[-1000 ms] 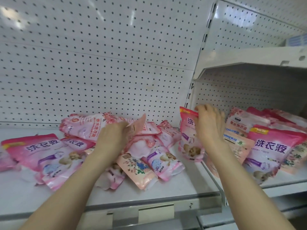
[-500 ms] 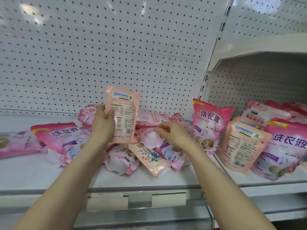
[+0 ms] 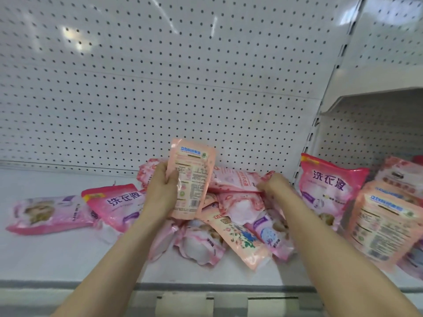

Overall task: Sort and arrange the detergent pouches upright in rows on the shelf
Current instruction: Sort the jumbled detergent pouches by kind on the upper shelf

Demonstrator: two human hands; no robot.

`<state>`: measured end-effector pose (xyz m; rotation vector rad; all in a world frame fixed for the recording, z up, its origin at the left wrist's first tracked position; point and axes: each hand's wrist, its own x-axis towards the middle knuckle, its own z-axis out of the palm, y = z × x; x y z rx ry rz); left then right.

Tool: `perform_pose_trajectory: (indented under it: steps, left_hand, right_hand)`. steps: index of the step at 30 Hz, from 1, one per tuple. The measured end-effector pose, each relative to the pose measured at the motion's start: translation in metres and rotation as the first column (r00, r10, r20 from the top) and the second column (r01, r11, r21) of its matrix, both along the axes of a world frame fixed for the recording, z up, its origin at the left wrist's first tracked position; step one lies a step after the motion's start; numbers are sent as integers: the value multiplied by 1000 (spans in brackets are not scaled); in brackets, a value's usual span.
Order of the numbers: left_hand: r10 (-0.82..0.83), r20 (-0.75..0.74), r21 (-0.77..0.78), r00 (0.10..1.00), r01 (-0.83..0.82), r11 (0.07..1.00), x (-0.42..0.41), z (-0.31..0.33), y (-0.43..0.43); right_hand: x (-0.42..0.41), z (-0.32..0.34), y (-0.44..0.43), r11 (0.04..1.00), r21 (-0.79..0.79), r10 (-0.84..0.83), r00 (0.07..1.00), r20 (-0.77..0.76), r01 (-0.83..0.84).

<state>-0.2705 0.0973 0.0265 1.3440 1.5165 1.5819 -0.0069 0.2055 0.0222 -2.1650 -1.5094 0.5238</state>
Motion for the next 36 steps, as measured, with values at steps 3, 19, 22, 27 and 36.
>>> perform_pose_trajectory:
  steps: [3,19,22,27,36]
  left_hand:
    - [-7,-22,20,1000,7,1000,-3,3,1]
    - [-59,-128,23,990,62,998,-7,-2,1]
    - [-73,-117,42,990,78,996,-8,0,-3]
    - [-60,-17,111,998,61,992,-1,7,-5]
    - [-294,174,311,940,231,922,53,43,-17]
  right_hand:
    - [-5,10,-1,987,145,-68,998,-4,68]
    - [0,-3,-17,998,2,-65,995,72,65]
    - [0,-4,-17,977,197,-68,996,-61,79]
    - [-11,39,-55,786,602,92,938,-334,138]
    - [32,135,-146,527,848,277,954,-111,-54]
